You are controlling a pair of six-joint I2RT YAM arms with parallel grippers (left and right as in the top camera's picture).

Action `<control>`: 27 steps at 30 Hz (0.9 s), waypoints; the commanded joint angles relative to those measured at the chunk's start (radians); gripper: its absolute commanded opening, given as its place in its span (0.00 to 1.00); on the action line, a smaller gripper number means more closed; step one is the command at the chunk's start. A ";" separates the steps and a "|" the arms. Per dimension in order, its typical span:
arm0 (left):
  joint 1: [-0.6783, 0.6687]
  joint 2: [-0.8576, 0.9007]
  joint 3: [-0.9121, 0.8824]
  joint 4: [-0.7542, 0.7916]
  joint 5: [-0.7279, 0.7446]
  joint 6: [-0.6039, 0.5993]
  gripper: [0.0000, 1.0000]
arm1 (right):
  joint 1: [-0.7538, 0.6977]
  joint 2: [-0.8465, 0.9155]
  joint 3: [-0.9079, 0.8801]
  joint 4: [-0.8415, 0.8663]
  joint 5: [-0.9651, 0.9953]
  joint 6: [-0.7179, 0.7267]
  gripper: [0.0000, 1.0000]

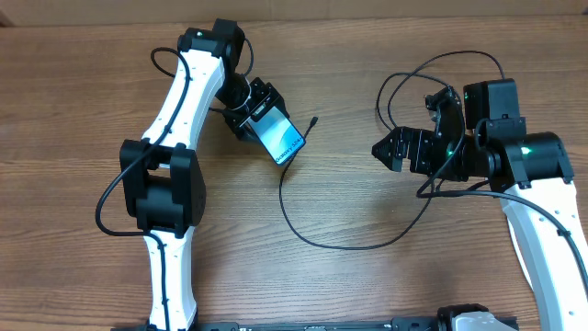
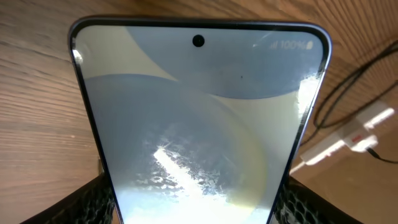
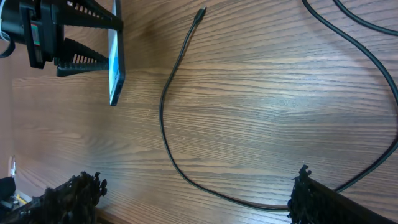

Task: Plug charger to phone and switch on socket
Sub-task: 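Tilt the held phone upright with its bottom edge toward the cable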

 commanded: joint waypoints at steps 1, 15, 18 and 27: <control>0.000 0.001 0.029 0.002 0.118 -0.018 0.69 | -0.004 0.001 0.027 0.006 0.010 -0.001 1.00; 0.006 0.001 0.029 0.001 0.368 -0.096 0.67 | -0.004 0.001 0.027 0.004 0.010 -0.001 1.00; 0.014 0.000 0.029 0.000 0.430 -0.117 0.65 | -0.004 0.001 0.027 0.003 0.009 -0.001 1.00; 0.052 0.001 0.029 0.006 0.649 -0.246 0.65 | -0.004 0.001 0.027 0.004 0.009 -0.001 1.00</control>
